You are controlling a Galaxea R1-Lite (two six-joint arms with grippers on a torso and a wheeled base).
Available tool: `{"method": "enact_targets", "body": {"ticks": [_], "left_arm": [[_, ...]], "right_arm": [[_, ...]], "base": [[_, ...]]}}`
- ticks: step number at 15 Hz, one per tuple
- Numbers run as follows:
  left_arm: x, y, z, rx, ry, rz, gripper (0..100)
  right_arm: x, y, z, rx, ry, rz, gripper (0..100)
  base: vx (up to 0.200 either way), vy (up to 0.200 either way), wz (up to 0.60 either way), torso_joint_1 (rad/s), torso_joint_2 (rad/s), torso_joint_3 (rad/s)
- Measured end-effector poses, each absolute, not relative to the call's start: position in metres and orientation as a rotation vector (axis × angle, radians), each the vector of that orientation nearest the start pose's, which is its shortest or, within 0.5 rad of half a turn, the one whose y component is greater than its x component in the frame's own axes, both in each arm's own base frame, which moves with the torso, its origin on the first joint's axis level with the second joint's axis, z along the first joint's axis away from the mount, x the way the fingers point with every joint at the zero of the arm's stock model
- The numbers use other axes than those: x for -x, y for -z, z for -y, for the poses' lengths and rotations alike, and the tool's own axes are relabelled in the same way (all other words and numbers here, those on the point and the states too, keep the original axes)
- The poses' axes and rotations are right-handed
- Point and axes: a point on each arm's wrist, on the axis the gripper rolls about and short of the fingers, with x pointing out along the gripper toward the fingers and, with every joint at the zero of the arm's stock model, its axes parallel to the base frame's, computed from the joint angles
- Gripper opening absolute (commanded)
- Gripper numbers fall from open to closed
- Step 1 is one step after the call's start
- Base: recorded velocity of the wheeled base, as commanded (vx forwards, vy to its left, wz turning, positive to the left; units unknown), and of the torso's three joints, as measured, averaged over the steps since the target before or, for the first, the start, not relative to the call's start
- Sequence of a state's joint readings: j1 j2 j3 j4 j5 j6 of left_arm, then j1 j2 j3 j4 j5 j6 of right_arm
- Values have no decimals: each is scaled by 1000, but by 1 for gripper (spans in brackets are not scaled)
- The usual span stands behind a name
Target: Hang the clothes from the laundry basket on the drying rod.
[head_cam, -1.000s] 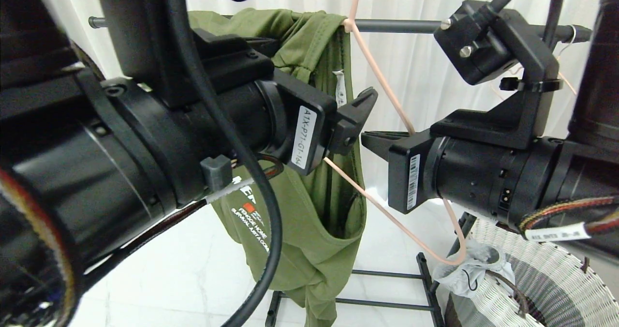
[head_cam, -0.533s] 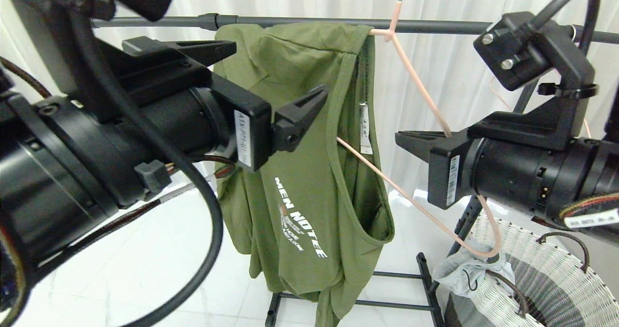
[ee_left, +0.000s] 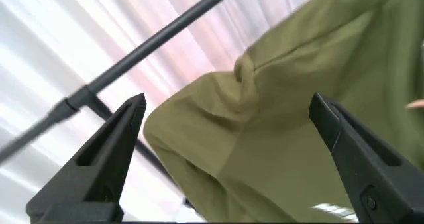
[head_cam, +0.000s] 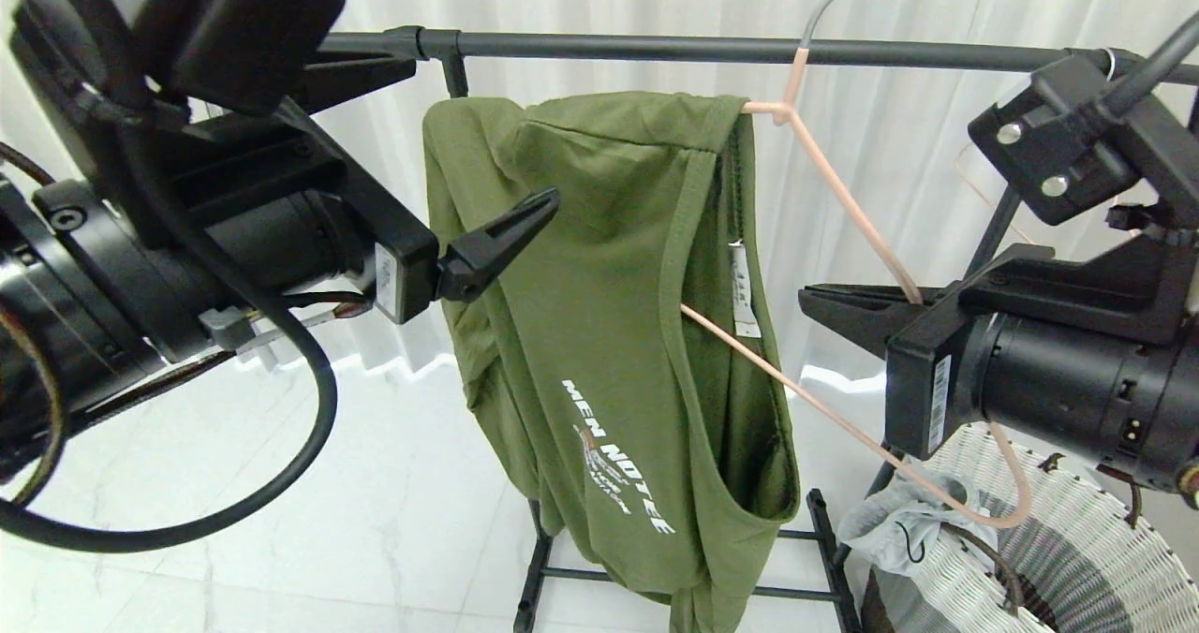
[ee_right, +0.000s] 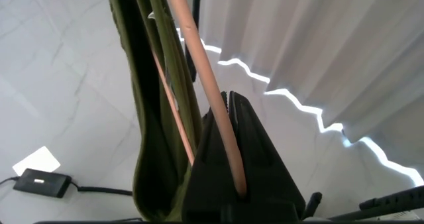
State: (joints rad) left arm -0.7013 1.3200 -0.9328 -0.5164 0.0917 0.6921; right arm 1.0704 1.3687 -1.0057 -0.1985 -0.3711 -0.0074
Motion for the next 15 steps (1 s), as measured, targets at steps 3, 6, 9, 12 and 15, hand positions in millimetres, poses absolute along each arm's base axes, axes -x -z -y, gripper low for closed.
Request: {"method": "enact_targets", "body": {"ticks": [3,6,9,12,15], "left_arm": [[-176,-308,146,-681,536,337,100],[-184,-304,157,-755,559,346,100],[-188,-299,163,-813,608,371,100],[-190,-296,164,-821,615,363,100],[-189,-295,165,-820,642,371,0]], "right_arm": [[-110,-284,-202,138,-736,-126,0],[-105,-282,-204,186,-760,-116,0],[-104,-279,-204,228,-794,-110,0],[-103,-278,-204,246,-821,-103,0],[-103,-278,-204,247,-832,-102,0]], "base": [[0,0,0,0,0,0],[0,0,0,0,0,0],[0,0,0,0,0,0],[0,0,0,0,0,0],[0,0,0,0,0,0]]}}
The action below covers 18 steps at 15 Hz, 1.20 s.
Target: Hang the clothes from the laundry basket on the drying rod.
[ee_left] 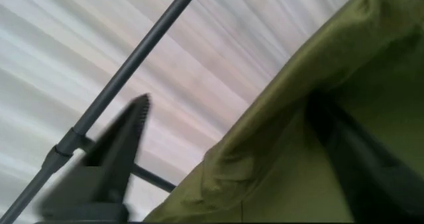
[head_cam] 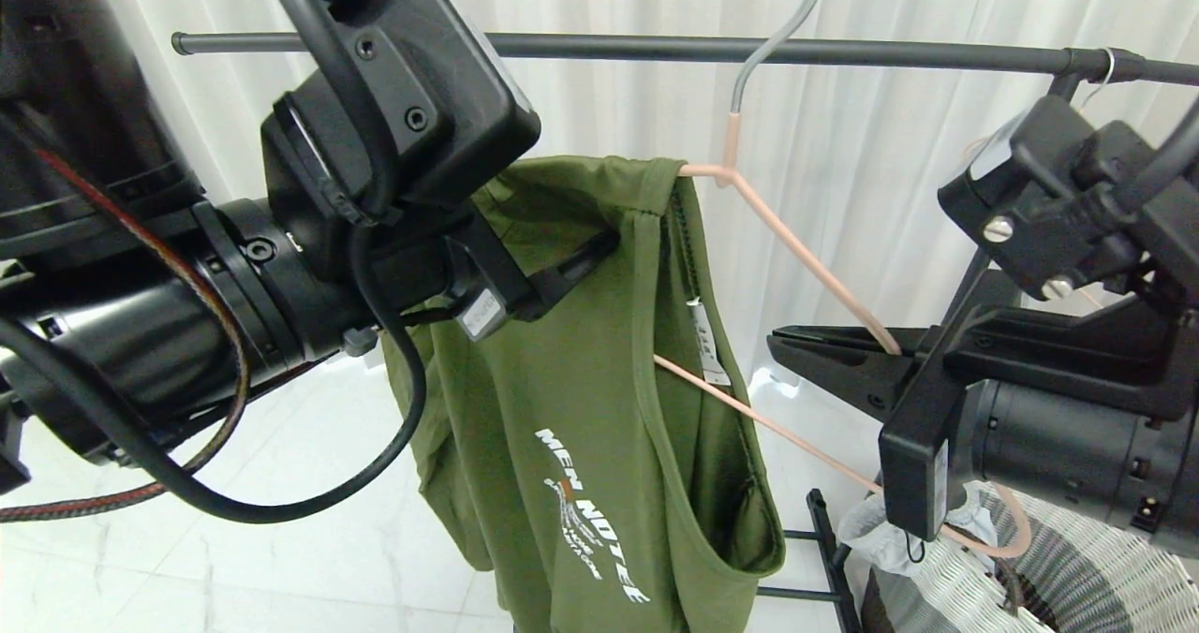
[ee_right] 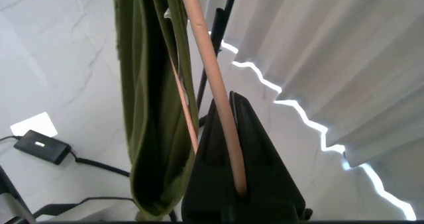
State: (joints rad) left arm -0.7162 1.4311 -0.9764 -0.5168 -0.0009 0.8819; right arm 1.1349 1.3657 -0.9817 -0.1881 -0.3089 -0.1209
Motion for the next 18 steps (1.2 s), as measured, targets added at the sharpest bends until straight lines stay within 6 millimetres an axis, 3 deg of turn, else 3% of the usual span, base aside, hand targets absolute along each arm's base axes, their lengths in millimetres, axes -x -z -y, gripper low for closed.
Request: {"method": "enact_targets", "body": {"ticks": [9,10,13,18], "left_arm": [[-188,-288,164,-827,662,357,0],[-188,-287,164,-829,663,354,0],[-188,-279,161,-881,655,338,0],[-185,-274,143,-894,436,215,0]], "right_arm": [[-102,-278,-205,250,-837,-103,0],[-102,-278,-205,250,-834,-103,100],[-103,-278,-203,243,-823,-96,100],[-106,-276,-185,240,-767,-102,100]], "base": [[0,0,0,0,0,0],[0,0,0,0,0,0],[0,0,0,0,0,0],[0,0,0,0,0,0]]}}
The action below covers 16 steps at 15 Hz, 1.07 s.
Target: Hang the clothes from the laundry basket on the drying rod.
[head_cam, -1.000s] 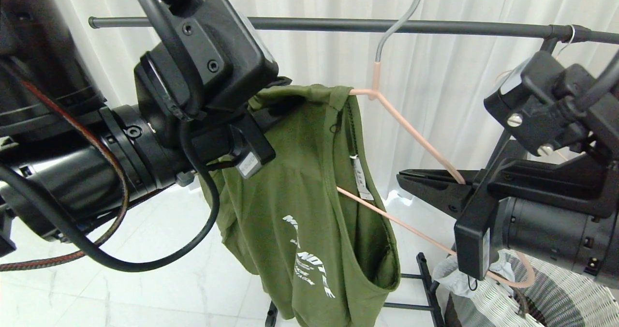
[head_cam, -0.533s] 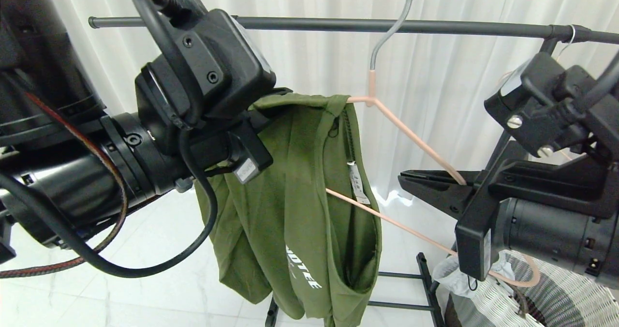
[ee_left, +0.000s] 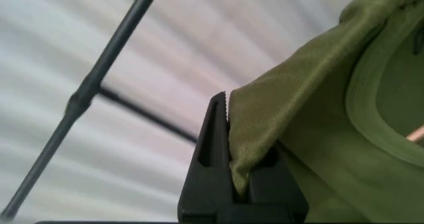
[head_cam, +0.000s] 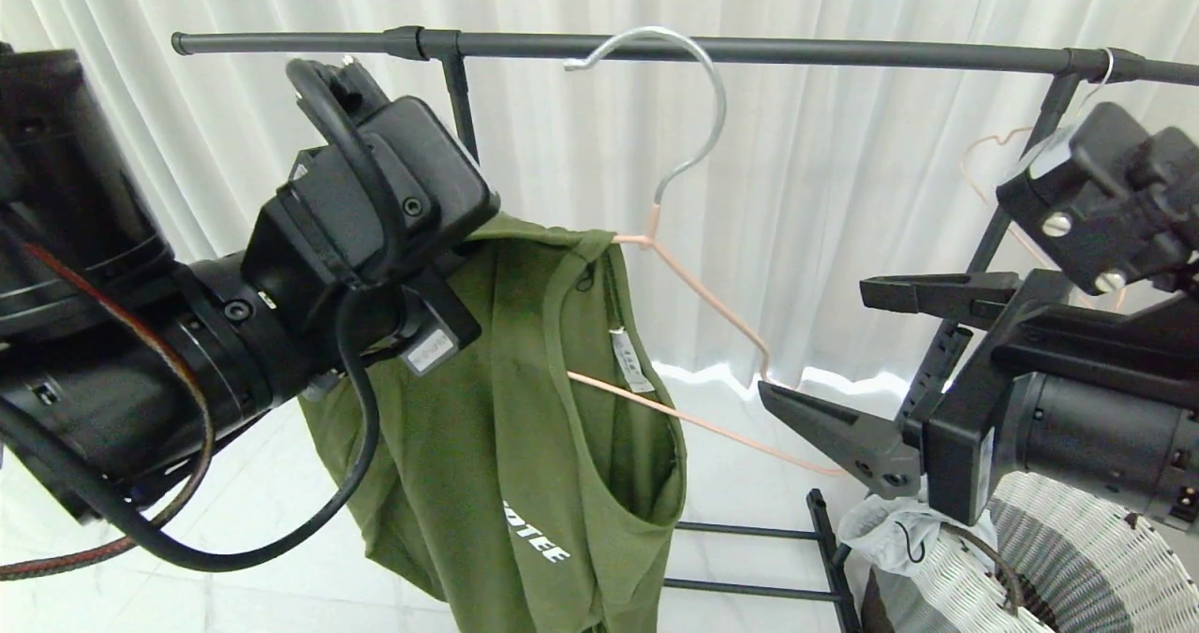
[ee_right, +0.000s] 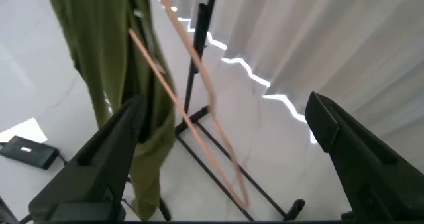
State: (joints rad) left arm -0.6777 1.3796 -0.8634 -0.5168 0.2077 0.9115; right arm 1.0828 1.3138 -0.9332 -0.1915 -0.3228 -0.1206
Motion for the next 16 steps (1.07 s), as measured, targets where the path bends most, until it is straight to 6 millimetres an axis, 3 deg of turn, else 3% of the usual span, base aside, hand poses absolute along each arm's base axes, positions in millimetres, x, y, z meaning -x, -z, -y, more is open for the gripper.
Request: {"method": "enact_targets", "body": {"ticks": [3,6,11,16], "left_arm": [[-180,-276,146,-718,291,118,0],[-171,-279,164,-528,205,70,0],[-172,-291,177,-475,211,94,0],[-174,-302,193,-416,221,118,0]], "right_arm": [[-107,-276,-181,234,-721,-103,100],[-109,-276,-179,228,-704,-106,100],[-124,-275,-169,190,-614,-130,100],[-115,-261,-195,174,-705,-164,100]], "base": [[0,0,0,0,0,0],[0,0,0,0,0,0],[0,0,0,0,0,0],[0,0,0,0,0,0]]}}
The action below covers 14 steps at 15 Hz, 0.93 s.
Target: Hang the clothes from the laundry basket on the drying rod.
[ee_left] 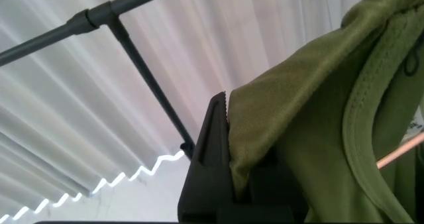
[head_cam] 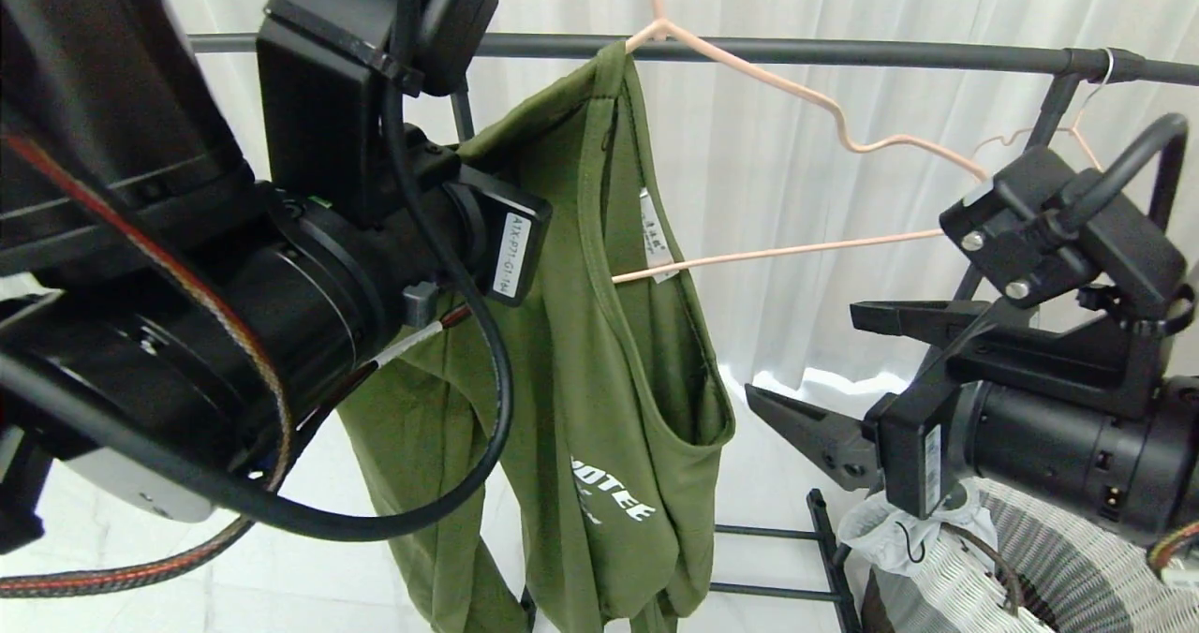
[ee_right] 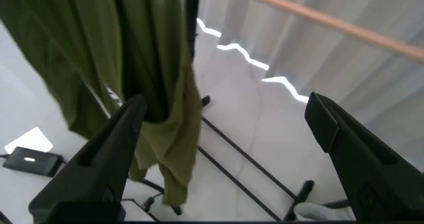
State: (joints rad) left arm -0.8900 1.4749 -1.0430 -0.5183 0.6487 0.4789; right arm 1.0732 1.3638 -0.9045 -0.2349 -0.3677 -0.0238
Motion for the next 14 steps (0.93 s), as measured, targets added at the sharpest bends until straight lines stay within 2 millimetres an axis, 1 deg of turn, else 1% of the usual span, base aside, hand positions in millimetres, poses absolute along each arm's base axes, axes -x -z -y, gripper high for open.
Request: {"method": "enact_targets", "body": {"ticks": [4,6,11,14], "left_arm": [[-173,-307,199,-411,231,130,0],[-170,-308,200,-407,240,137,0],[-168,-313,198,-394,240,148,0],[-169,-312,194,-399,227,146,0]], "right_arm": [[-124,-249,-221,178,-720,-170,100],[-132,-241,-226,188,-697,-198,100],[-141,-218,-224,226,-574,-263,100],[-152,-208,-210,249,-416,-284,100]], "base": [[0,0,0,0,0,0],[0,0,0,0,0,0],[0,0,0,0,0,0],[0,0,0,0,0,0]]}}
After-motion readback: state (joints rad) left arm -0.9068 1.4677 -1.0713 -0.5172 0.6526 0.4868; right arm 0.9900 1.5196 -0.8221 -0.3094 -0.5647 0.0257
